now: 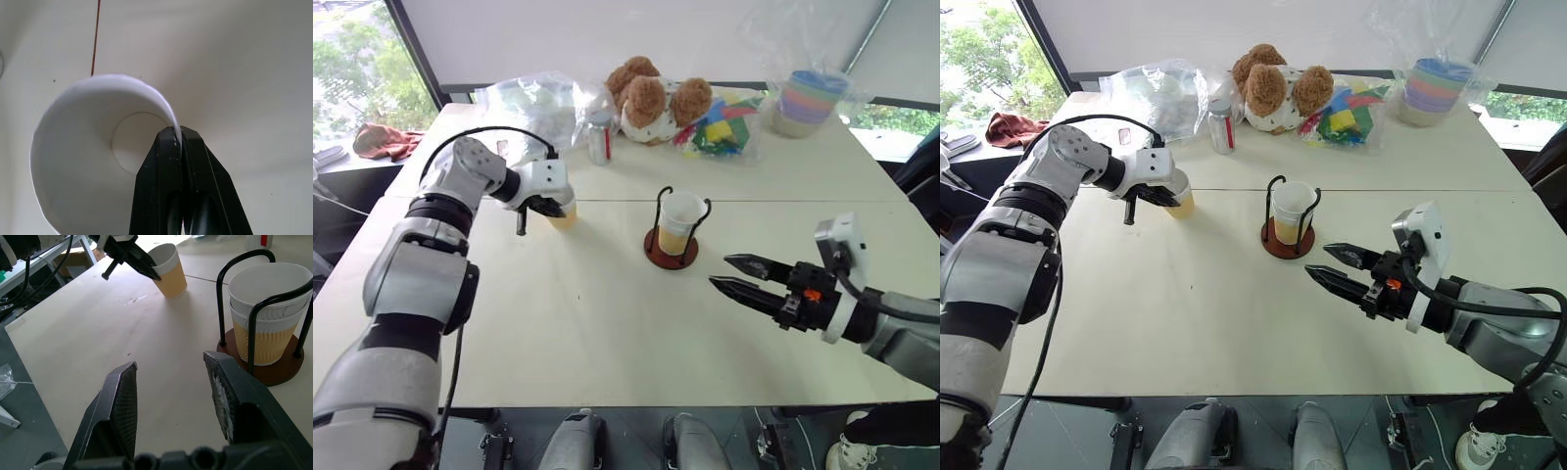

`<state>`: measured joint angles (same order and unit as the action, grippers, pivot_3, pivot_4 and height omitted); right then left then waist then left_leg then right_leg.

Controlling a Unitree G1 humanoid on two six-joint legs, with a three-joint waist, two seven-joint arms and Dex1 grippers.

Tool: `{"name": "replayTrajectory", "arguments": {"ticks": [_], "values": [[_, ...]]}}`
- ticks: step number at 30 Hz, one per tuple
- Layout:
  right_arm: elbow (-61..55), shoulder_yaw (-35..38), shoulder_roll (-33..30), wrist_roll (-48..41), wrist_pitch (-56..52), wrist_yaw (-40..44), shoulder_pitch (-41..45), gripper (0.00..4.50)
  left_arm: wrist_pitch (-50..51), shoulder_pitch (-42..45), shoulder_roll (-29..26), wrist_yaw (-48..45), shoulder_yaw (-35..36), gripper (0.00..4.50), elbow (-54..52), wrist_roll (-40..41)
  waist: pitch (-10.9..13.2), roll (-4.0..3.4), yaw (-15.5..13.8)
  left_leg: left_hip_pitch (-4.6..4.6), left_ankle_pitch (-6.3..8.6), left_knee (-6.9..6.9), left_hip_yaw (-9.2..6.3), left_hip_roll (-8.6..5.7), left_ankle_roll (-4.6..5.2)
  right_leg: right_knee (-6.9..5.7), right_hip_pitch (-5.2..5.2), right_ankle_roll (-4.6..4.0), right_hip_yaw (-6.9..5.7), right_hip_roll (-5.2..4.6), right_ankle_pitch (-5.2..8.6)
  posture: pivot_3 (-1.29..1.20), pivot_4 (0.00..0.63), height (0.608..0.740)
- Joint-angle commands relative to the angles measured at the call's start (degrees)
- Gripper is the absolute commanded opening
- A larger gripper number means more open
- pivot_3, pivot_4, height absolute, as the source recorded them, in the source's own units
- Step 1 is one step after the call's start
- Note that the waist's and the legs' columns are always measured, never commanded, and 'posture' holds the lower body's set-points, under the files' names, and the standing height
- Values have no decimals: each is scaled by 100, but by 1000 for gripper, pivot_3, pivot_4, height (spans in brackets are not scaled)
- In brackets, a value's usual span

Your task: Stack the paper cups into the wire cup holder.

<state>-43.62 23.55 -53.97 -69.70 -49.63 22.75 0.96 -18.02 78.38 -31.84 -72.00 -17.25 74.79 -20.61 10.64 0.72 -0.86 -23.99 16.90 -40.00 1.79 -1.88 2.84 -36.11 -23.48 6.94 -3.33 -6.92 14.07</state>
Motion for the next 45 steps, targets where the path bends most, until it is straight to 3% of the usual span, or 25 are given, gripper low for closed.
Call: {"name": "replayTrajectory", "arguments": {"ticks": [1, 8, 16, 27, 37, 40, 45], "values": [[-23, 357, -95, 41, 121, 82, -59, 2325, -261, 337, 43, 182, 82, 24, -87, 36, 0, 0, -11, 0, 0, 0, 0, 0, 0, 0, 0, 0, 0, 0, 0, 0, 150, 740], [453, 1626, -658, 233, -70, 682, -392, 2325, -61, 1903, 741, -1857, 996, 24, -352, 1437, 1, 3, -149, -48, 0, -16, -5, -8, 0, 10, -25, 9, -8, -2, -7, 0, 150, 740], [293, 2342, -765, 258, -225, 832, -576, 2325, -26, 2073, 1407, -2050, 184, 24, -393, 2344, -12, -21, -111, -15, 10, -11, 5, -6, 18, 3, -17, 10, -2, -8, -6, 0, 150, 740], [-322, 2621, -258, -88, -169, 171, -1135, 2325, -329, 1895, 1873, -2050, -226, 24, -81, 2123, -10, -19, -142, -28, 9, -12, 3, -8, 16, 6, -21, 9, 0, -9, -6, 0, 150, 740], [-429, 2506, -144, -181, 0, -121, -1251, 2325, -355, 1767, 2070, -1932, -32, 24, 72, 1587, -11, -20, -139, -28, 9, -13, 3, -8, 17, 10, -21, 9, 0, -9, -6, 0, 150, 740], [-428, 2498, -143, -199, 34, -151, -1270, 2325, -343, 1732, 2105, -1768, 12, 919, 100, 1454, -11, -19, -139, -28, 9, -12, 3, -8, 17, 10, -22, 9, 0, -8, -6, 0, 150, 740], [-382, 2467, -153, -194, 58, -153, -1264, 2325, -414, 1751, 2165, -1094, 183, 3369, 115, 1339, -10, -19, -142, -28, 9, -13, 3, -8, 17, 10, -21, 9, 0, -9, -6, 0, 150, 740]]}}
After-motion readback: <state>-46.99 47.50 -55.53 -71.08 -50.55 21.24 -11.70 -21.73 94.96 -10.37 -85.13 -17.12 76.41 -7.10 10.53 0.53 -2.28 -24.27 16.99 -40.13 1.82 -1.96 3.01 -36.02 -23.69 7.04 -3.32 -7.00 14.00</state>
